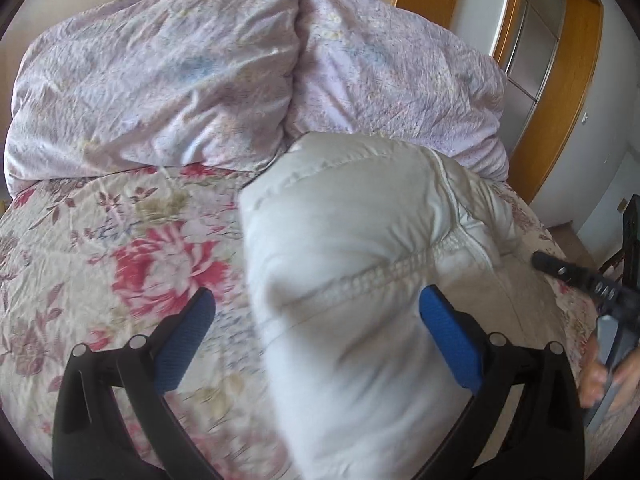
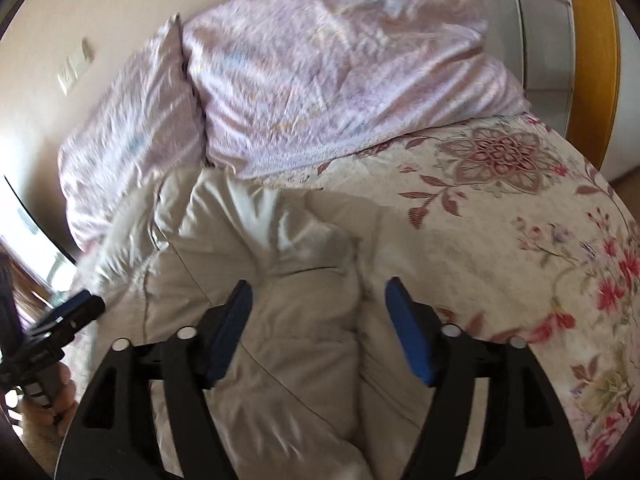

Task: Fold large clothes
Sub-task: 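Lift the jacket bundle with both tools and turn it over, then lower the jacket bundle onto the bed near the pillows with both tools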

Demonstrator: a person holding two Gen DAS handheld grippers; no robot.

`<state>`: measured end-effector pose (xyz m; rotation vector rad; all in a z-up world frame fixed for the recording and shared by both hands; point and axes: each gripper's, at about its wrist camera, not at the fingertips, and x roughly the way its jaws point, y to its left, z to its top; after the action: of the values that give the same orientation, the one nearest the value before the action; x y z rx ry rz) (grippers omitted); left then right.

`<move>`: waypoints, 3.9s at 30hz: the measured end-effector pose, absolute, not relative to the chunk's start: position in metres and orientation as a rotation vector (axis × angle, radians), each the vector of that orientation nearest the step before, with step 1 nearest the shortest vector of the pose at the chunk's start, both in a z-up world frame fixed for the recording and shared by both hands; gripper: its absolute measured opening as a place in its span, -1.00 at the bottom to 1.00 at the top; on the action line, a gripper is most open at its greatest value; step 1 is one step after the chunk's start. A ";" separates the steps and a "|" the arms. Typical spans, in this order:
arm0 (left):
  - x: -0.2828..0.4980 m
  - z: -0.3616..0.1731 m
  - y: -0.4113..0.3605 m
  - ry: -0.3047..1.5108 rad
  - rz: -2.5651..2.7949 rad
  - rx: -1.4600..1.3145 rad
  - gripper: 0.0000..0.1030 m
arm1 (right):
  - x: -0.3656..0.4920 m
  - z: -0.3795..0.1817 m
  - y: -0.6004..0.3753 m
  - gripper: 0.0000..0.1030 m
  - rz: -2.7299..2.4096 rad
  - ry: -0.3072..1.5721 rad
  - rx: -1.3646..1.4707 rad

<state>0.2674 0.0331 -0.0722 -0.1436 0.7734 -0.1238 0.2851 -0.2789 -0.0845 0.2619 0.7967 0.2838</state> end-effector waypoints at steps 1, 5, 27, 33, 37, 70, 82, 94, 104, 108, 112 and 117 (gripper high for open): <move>0.265 -0.072 0.037 0.780 -0.127 -0.150 0.96 | 0.284 -0.083 -0.285 0.57 0.292 0.808 0.283; 0.260 -0.078 0.059 0.842 -0.152 -0.212 0.96 | 0.288 -0.089 -0.312 0.71 0.326 0.894 0.409; 0.283 -0.113 0.047 0.978 -0.357 -0.419 0.97 | 0.340 -0.156 -0.288 0.97 0.641 1.206 0.649; 0.288 -0.123 0.049 0.992 -0.407 -0.495 0.97 | 0.342 -0.155 -0.281 0.97 0.688 1.186 0.641; 0.291 -0.126 0.050 0.997 -0.422 -0.525 0.97 | 0.344 -0.157 -0.282 0.97 0.694 1.184 0.655; 0.323 -0.096 0.100 0.906 -0.444 -0.642 0.72 | 0.390 -0.128 -0.242 0.37 0.888 1.055 0.629; 0.378 -0.091 0.157 0.873 -0.309 -0.582 0.67 | 0.457 -0.144 -0.185 0.33 0.818 1.108 0.680; 0.348 -0.069 0.155 0.782 -0.099 -0.407 0.70 | 0.399 -0.070 -0.204 0.64 0.405 0.822 0.296; 0.343 -0.040 0.080 0.688 0.010 -0.043 0.74 | 0.350 -0.035 -0.112 -0.12 0.415 0.570 -0.094; 0.356 -0.061 0.071 0.722 0.045 0.017 0.91 | 0.366 -0.061 -0.096 -0.13 0.375 0.619 -0.186; 0.363 -0.073 0.064 0.727 0.065 0.059 0.95 | 0.382 -0.075 -0.100 -0.13 0.380 0.678 -0.154; 0.369 -0.079 0.060 0.730 0.081 0.079 0.97 | 0.399 -0.087 -0.096 -0.13 0.373 0.714 -0.171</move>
<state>0.3694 0.0599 -0.0786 0.0791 0.7296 0.0806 0.3987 -0.0958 -0.0871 -0.1709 0.7135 0.3727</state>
